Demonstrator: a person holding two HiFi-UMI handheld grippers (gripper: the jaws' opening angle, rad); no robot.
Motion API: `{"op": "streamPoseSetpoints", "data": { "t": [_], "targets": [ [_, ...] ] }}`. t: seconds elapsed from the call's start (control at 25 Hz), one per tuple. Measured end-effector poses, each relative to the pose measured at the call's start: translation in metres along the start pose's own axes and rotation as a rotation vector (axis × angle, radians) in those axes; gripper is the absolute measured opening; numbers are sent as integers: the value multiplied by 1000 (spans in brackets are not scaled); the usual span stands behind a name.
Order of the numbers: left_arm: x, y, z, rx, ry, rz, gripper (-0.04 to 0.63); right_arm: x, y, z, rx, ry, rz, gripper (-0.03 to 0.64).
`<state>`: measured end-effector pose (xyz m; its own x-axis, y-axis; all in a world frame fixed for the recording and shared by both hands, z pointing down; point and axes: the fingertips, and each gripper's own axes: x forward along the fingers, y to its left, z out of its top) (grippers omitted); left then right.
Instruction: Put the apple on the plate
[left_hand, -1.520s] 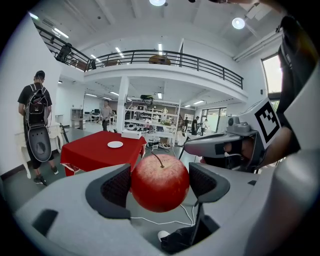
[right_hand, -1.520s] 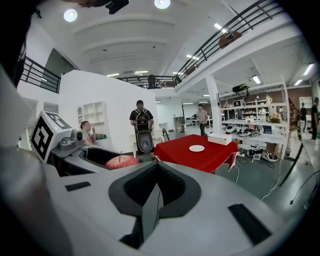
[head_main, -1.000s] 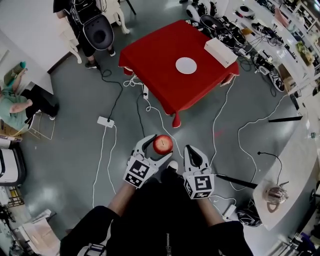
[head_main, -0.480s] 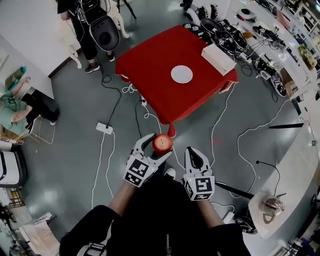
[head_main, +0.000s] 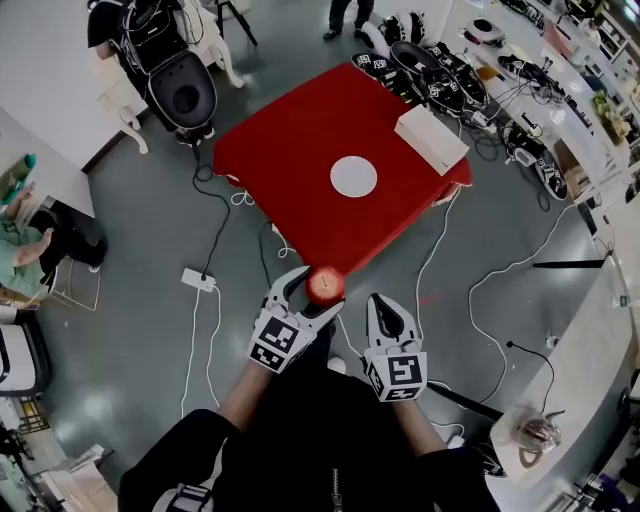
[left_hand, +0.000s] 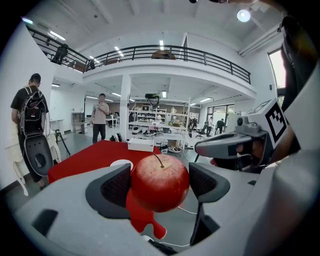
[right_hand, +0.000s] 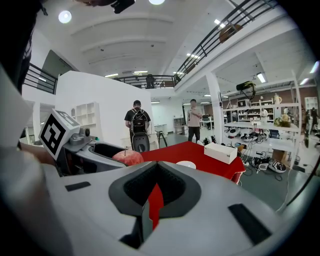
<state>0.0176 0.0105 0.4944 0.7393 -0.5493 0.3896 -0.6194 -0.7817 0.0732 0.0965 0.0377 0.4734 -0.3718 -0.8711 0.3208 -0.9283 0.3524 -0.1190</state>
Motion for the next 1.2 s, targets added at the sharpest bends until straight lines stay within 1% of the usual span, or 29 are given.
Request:
{"op": "streamPoseSetpoints", "data": {
  "t": [0.24, 0.4, 0.6, 0.88, 1.04, 1.2],
  "targets": [
    [55, 75, 30, 3, -7, -25, 368, 85, -32, 32, -1, 24, -22, 11],
    [87, 123, 52, 23, -9, -42, 368, 138, -51, 53, 4, 28, -37, 11],
    [121, 170, 75, 61, -10, -62, 368, 187, -70, 79, 12, 12, -53, 11],
    [161, 190, 96, 55, -15, -67, 368, 217, -100, 93, 23, 28, -45, 11],
    [179, 191, 96, 29, -14, -65, 368, 226, -116, 91, 21, 51, -38, 11],
    [199, 197, 99, 32, -10, -69, 368, 235, -135, 94, 32, 67, -51, 11]
  ]
}}
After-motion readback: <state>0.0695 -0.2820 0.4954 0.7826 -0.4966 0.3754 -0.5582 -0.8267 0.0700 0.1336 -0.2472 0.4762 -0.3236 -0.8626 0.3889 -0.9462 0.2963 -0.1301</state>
